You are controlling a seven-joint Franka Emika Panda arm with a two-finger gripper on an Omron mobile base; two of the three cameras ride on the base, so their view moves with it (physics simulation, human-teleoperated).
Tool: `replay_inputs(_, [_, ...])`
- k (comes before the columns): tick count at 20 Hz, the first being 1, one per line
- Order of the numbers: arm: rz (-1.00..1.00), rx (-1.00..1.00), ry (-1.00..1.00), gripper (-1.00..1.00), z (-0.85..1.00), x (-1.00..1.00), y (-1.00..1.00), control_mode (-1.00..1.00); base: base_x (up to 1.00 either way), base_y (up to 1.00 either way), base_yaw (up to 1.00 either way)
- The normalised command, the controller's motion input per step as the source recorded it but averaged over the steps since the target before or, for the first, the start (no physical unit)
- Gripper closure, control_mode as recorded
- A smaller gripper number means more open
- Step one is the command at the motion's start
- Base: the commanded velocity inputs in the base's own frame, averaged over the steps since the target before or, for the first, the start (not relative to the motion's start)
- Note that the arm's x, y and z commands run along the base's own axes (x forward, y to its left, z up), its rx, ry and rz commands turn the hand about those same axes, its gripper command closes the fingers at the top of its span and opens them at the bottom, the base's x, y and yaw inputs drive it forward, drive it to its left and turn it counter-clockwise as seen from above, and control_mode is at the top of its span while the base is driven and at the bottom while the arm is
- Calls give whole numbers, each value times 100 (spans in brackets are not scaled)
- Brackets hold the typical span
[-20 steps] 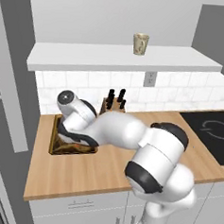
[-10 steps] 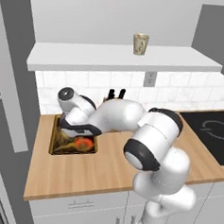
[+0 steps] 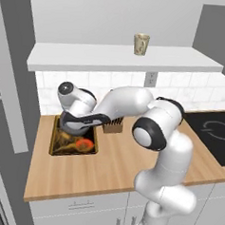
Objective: Pick the kettle from the counter and place it on the tray. Then pick the mug from the cabinet and place it on the tray. Then close the cabinet doors.
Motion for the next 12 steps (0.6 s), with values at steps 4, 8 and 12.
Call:
replay_inputs(4, [0, 0, 0, -100, -23, 0, 0, -100, 0, 0, 0])
replay_inputs(8, [1, 0, -1, -100, -9, 0, 0, -100, 0, 0, 0])
replay_inputs(12, [5, 0, -4, -100, 0, 0, 0, -100, 0, 0, 0])
